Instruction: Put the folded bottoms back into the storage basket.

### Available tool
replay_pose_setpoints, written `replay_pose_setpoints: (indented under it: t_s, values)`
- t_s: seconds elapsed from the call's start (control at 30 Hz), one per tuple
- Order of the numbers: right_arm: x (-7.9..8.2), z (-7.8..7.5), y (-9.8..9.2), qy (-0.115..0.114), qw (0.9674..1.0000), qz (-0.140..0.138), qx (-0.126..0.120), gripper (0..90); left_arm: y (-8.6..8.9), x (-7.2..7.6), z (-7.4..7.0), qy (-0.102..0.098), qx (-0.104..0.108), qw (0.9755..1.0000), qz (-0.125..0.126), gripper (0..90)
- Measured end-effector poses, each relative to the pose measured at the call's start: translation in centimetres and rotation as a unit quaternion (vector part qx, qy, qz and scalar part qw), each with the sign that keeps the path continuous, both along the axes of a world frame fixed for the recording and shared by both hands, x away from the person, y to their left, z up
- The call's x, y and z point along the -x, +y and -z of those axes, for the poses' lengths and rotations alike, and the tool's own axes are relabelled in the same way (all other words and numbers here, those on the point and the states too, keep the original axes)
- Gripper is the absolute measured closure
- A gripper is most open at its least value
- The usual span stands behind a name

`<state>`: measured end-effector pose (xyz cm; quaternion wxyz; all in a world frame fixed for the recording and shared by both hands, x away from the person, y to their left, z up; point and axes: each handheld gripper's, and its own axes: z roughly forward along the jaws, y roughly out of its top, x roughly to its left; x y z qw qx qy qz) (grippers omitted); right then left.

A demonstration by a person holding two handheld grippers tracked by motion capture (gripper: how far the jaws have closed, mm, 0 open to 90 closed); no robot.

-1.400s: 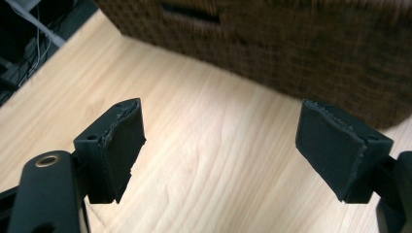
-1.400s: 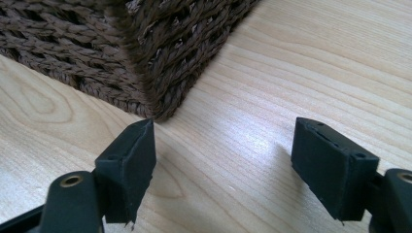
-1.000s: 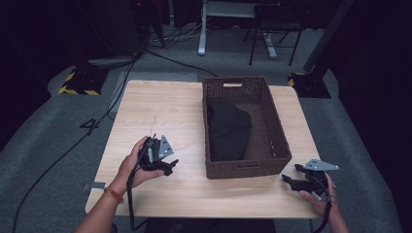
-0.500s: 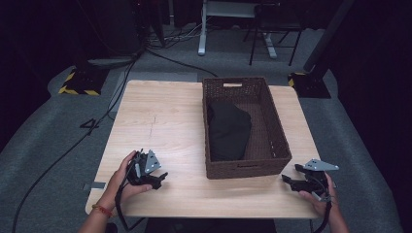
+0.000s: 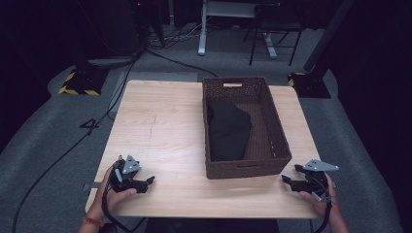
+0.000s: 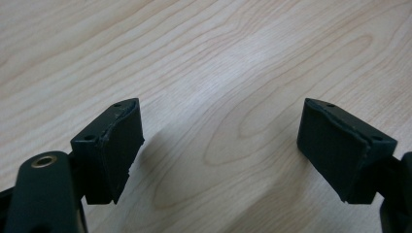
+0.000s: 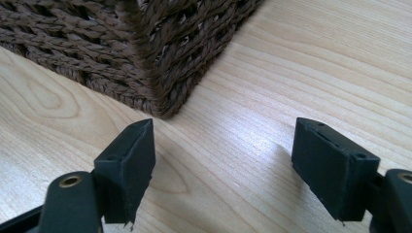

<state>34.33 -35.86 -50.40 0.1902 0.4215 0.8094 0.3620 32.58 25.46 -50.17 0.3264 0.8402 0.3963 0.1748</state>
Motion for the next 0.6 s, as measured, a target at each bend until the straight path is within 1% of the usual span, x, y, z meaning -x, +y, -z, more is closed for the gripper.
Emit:
replay_pose_setpoints:
  t_s: [0.03, 0.07, 0.1, 0.13, 0.6]
  values:
    - [0.01, 0.0, 0.01, 0.0, 1.0, 0.0, 0.0, 24.7, 0.3, -0.06, 0.14, 0.005, 0.007, 1.0, -0.004, 16.8]
    - [0.01, 0.0, 0.01, 0.0, 1.0, 0.0, 0.0, 24.7, 0.56, -0.04, 0.28, 0.014, 0.02, 0.9996, -0.011, 16.8]
    - [0.03, 0.0, 0.01, 0.0, 1.0, -0.001, 0.0, 24.7, 0.7, -0.01, 0.3, 0.012, 0.023, 0.9995, -0.019, 16.5]
    - [0.03, 0.0, 0.01, 0.0, 1.0, -0.002, 0.0, 24.7, 0.82, 0.0, 0.28, 0.013, 0.02, 0.9995, -0.02, 16.6]
    - [0.06, 0.01, 0.02, -0.001, 1.0, -0.001, 0.001, 24.6, 0.72, -0.01, 0.35, 0.01, 0.022, 0.9994, -0.024, 16.5]
